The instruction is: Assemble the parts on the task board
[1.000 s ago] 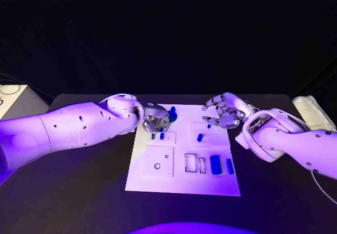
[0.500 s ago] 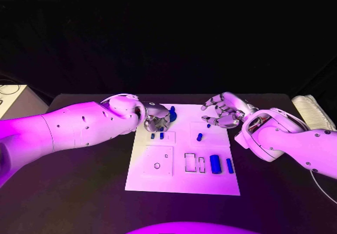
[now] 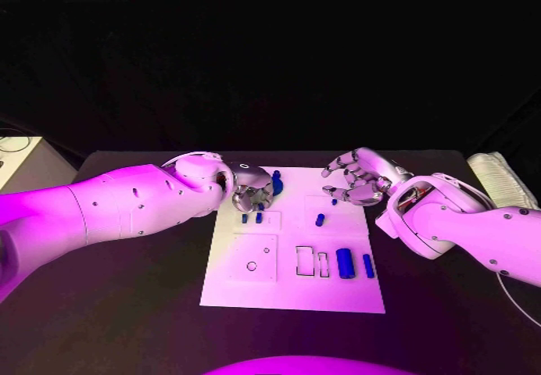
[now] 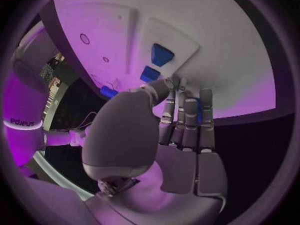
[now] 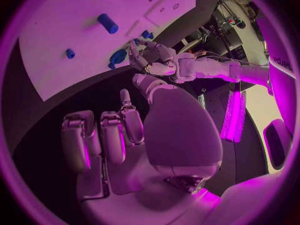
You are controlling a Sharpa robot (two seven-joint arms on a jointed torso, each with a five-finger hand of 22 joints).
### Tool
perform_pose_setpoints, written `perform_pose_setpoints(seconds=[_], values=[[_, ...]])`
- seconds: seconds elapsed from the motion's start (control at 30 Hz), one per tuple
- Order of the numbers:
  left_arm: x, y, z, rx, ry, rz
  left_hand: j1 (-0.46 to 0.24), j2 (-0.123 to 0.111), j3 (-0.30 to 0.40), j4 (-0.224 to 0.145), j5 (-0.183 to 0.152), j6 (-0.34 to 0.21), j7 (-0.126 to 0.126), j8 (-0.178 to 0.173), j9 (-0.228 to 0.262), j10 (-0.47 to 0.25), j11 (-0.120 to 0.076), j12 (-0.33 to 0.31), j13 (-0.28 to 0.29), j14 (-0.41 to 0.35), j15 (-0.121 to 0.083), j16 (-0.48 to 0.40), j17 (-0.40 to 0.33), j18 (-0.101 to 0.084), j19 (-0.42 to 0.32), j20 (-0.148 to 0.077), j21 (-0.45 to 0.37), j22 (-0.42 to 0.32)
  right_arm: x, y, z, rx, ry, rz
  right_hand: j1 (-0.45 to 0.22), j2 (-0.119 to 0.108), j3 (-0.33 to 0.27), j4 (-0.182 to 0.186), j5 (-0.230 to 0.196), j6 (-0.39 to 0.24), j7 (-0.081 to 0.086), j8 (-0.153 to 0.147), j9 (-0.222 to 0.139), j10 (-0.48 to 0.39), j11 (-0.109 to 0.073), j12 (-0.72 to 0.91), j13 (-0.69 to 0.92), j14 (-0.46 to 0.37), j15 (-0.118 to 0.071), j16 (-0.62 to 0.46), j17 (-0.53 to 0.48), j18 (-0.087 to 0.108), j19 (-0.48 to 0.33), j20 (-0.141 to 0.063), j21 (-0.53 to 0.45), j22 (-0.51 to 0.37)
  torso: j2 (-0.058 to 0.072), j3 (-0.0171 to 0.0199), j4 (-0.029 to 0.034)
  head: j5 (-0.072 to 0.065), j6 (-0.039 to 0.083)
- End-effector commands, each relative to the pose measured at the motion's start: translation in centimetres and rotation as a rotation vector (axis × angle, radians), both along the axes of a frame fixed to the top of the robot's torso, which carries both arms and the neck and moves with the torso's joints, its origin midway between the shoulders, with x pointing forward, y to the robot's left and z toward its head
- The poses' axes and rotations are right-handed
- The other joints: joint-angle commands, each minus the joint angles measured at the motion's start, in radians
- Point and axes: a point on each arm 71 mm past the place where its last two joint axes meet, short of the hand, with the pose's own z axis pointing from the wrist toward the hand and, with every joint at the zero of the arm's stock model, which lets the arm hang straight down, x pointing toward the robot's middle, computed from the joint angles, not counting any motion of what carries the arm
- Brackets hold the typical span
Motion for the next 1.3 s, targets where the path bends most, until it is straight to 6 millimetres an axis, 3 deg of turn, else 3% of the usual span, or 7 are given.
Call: perform_pose_setpoints(seconds=[0.03,0.37,0.77,1.1,1.3], values=[[0.0,-0.24,0.03,-0.009,-0.022,0.005,-0.022,-0.009,-0.015,0.025,-0.004,-0.004,-0.007,0.001,0.006,0.009,0.0,0.007,-0.003,0.013,0.0,0.01,0.0,0.011,0.015,-0.001,-0.02,-0.015,-0.09,0.14,0.0,-0.007,-0.005,0.011,-0.004,0.002,0.005,0.004,-0.006,-0.005,0.001,0.004,-0.001,-0.004,0.0,-0.003,0.082,0.099,-0.008,-0.004,0.237,-0.009,0.095,-0.003,-0.005,0.25,0.0,0.0,0.0001,-0.001,0.0],[0.15,-0.33,0.05,-0.004,-0.031,0.031,-0.029,-0.028,-0.047,0.06,-0.003,-0.023,-0.004,-0.01,0.007,0.006,-0.003,0.012,-0.008,0.018,-0.002,0.019,-0.015,0.011,0.041,-0.003,-0.055,-0.042,-0.12,0.11,0.0,-0.007,-0.004,0.011,-0.004,0.002,0.005,0.004,-0.006,-0.005,0.001,0.004,-0.001,-0.004,0.0,-0.003,0.082,0.099,-0.008,-0.004,0.237,-0.009,0.095,-0.003,-0.005,0.25,0.0,-0.0002,-0.0002,-0.002,0.001],[0.27,-0.39,-0.15,0.036,-0.023,0.064,-0.03,-0.033,-0.066,0.088,-0.001,-0.034,0.001,-0.019,0.007,0.017,-0.006,0.017,-0.013,0.026,-0.004,0.025,-0.02,0.011,0.059,-0.005,-0.073,-0.056,-0.15,0.03,0.0,-0.008,-0.002,0.009,-0.008,0.001,0.006,0.005,-0.004,-0.005,0.001,0.005,-0.001,-0.002,-0.001,-0.003,0.081,0.099,-0.008,-0.005,0.236,-0.009,0.095,-0.003,-0.005,0.25,0.0,-0.0001,0.0002,-0.004,-0.003],[0.32,-0.32,-0.2,0.05,-0.024,0.08,0.006,-0.047,-0.073,0.138,0.003,-0.049,0.003,-0.04,0.012,0.11,-0.005,-0.079,-0.08,0.063,-0.005,0.03,-0.036,0.01,0.1,-0.006,-0.105,-0.079,-0.16,-0.03,-0.01,-0.01,0.0,0.009,-0.008,0.001,0.006,0.005,-0.004,-0.005,0.001,0.005,-0.001,-0.002,-0.001,-0.003,0.081,0.099,-0.008,-0.005,0.236,-0.009,0.095,-0.003,-0.005,0.25,0.0,-0.0006,0.0002,-0.005,-0.002],[0.26,-0.42,-0.2,0.051,-0.023,0.079,0.025,-0.046,-0.062,0.149,0.005,-0.033,0.005,-0.036,0.02,0.167,-0.011,-0.131,-0.107,0.082,-0.007,0.031,-0.032,0.011,0.111,-0.008,-0.11,-0.082,-0.16,-0.04,-0.02,-0.01,0.0,0.009,-0.008,0.001,0.006,0.005,-0.004,-0.005,0.001,0.005,-0.001,-0.002,-0.001,-0.003,0.081,0.099,-0.008,-0.005,0.236,-0.009,0.095,-0.003,-0.005,0.25,0.0,-0.0011,0.0,-0.006,-0.003]])
